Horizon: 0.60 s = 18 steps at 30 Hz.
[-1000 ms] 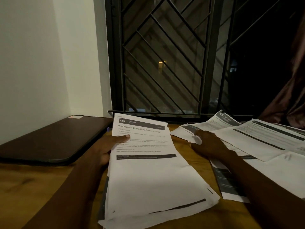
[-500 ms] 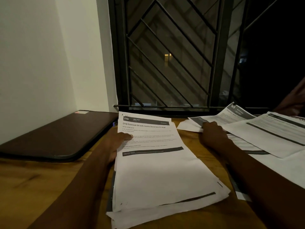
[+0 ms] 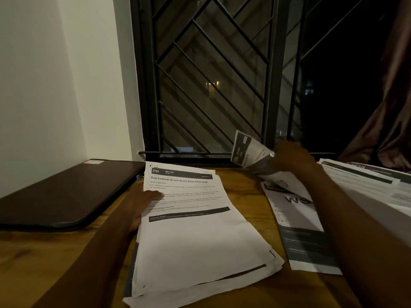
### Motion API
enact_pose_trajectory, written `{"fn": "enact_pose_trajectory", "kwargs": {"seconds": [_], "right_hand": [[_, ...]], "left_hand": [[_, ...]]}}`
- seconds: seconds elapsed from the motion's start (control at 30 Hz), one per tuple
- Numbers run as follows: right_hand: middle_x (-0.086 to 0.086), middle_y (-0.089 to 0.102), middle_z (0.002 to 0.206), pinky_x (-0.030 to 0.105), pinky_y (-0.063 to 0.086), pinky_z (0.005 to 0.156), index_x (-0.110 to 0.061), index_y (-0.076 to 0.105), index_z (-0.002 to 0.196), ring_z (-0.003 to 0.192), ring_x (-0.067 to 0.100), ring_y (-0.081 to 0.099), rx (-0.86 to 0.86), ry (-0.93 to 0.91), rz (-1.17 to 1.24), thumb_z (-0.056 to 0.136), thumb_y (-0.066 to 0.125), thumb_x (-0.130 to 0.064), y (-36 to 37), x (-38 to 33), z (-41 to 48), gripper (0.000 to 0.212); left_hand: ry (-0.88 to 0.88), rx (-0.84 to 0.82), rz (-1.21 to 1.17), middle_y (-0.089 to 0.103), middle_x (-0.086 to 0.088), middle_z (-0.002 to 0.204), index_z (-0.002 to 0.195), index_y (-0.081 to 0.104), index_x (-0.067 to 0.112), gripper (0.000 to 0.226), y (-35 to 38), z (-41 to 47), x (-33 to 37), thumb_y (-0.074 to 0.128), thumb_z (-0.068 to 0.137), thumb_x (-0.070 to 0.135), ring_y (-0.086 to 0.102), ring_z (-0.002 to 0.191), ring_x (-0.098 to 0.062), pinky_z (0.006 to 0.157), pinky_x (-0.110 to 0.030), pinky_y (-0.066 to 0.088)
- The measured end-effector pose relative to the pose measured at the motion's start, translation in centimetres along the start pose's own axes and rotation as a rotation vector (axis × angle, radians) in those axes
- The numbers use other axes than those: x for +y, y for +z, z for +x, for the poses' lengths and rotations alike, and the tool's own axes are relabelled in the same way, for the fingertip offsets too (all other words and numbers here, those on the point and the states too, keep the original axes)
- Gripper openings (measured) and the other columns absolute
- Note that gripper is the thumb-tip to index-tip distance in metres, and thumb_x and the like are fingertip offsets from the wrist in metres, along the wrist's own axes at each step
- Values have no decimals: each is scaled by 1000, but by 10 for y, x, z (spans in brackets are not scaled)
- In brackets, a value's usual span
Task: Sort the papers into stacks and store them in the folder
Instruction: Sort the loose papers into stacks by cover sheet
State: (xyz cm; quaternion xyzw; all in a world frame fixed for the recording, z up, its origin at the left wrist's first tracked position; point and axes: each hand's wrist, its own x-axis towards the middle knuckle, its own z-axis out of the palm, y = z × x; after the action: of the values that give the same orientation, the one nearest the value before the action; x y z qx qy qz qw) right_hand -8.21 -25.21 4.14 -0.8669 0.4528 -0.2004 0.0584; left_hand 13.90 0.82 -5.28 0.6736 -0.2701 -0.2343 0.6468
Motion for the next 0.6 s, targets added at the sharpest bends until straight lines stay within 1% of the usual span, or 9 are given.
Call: {"fn": "enact_pose_trajectory", "kwargs": {"seconds": [0.1, 0.2, 0.27, 0.37, 0.4, 0.47, 0.5, 0.53, 0.6], "right_hand": [[15, 58, 119, 40, 48, 88, -9, 59, 120, 106, 32, 57, 37, -20, 2, 84, 66, -31, -3, -3, 0, 43], [16, 58, 123, 38, 48, 89, -5, 59, 122, 108, 32, 57, -3, -54, 92, 90, 62, -28, -10, -4, 6, 39], [16, 62, 117, 37, 50, 88, -5, 61, 120, 104, 29, 59, -55, -72, 104, 87, 67, -29, -10, -4, 2, 41], [13, 62, 118, 40, 50, 90, -7, 60, 120, 105, 29, 59, -51, -53, 121, 74, 78, -39, -8, -3, -2, 59], [14, 62, 118, 39, 51, 85, -6, 59, 120, 102, 29, 59, -38, -55, 162, 73, 78, -43, -11, -3, -4, 63], [16, 63, 114, 33, 51, 70, -3, 58, 118, 92, 29, 60, -38, -57, 316, 82, 67, -50, -21, -6, -10, 60], [18, 63, 114, 33, 49, 69, -2, 58, 118, 92, 30, 61, -24, -63, 397, 88, 57, -51, -29, -9, -16, 57], [18, 62, 117, 34, 47, 75, -2, 57, 120, 98, 33, 60, 21, -72, 447, 93, 49, -49, -37, -12, -20, 55], [16, 58, 123, 34, 42, 84, -7, 53, 129, 108, 32, 56, 188, -138, 471, 99, 44, -39, -58, -18, -31, 45]], "left_hand": [[0, 5, -3, 69, -16, 102, 101, 63, 11, 24, -1, 0, -1, 54, 91, -9, 69, 80, -27, 66, -35, 55], [-8, 10, -6, 69, -15, 100, 112, 60, 5, 26, 1, 1, -1, 55, 91, -9, 68, 80, -27, 59, -32, 57], [-22, 14, -22, 68, -19, 104, 116, 59, 2, 28, 2, 0, 0, 55, 91, -9, 66, 83, -31, 66, -37, 55], [-15, 6, -25, 69, -19, 108, 110, 62, 7, 26, 1, 1, 0, 55, 90, -9, 68, 86, -32, 70, -39, 55], [-18, -3, -35, 69, -20, 109, 108, 63, 8, 26, 1, 1, 0, 54, 91, -9, 68, 87, -34, 70, -40, 57], [-33, -19, -66, 67, -22, 114, 113, 62, 6, 28, -1, 0, 0, 53, 91, -10, 67, 94, -39, 78, -46, 58], [-42, -20, -78, 67, -23, 116, 118, 61, 4, 31, -2, 1, 0, 53, 91, -10, 66, 98, -42, 83, -50, 56], [-46, -18, -86, 66, -24, 118, 122, 60, 2, 35, -3, 2, -1, 53, 91, -10, 65, 102, -44, 88, -52, 54], [-54, -12, -105, 64, -26, 121, 128, 56, 0, 39, -4, 3, -1, 52, 91, -10, 62, 108, -47, 96, -57, 48]]}}
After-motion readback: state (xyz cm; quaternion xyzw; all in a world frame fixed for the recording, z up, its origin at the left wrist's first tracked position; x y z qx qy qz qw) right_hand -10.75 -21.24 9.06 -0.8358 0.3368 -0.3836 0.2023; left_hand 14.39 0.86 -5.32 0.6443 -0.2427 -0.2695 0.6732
